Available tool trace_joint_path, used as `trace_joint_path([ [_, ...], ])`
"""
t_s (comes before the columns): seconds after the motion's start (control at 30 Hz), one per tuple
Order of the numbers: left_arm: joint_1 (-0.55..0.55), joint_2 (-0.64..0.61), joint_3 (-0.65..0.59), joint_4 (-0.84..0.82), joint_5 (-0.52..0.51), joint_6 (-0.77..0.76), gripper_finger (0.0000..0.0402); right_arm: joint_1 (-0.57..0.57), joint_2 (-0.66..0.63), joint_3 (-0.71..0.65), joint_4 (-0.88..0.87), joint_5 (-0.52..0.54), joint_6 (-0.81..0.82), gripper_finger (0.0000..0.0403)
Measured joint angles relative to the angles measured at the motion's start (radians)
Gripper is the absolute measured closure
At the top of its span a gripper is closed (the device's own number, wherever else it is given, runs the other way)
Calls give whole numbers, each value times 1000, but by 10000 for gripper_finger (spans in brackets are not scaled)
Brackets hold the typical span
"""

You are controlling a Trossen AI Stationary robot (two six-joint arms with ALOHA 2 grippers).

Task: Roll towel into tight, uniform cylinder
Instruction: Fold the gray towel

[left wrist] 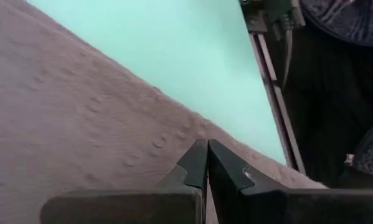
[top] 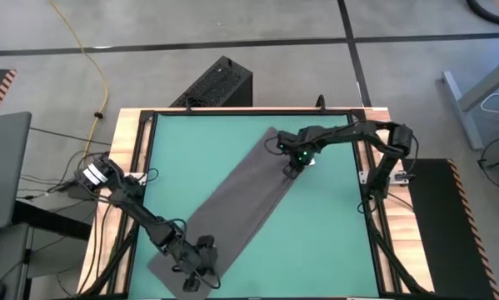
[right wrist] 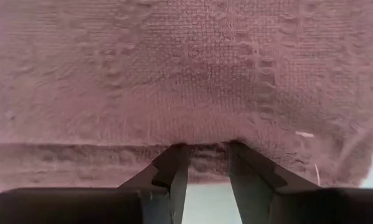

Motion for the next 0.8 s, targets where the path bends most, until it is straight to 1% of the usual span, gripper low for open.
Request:
trace_joint_path([
  [0.07,-5,30,0,28,23,-31,401,-11,19,-6,14,0,0,265],
  [0.17,-5,64,0,88,93,-83,401,-26,49,-7,18,-1,-2,265],
  [0.3,-4,71,0,89,169,-133,401,-37,53,-8,7,-1,-9,266],
  [0.5,-4,64,1,89,262,-153,401,-43,-16,-12,-9,-4,-18,266],
  [0.6,-5,42,0,82,287,-140,401,-43,-91,-17,-24,-6,-15,266],
  [0.7,-7,5,0,83,285,-109,401,-43,-156,-12,-21,-6,2,266],
  [0.8,-6,-32,0,83,233,-48,401,-34,-168,-13,-14,-9,29,266],
])
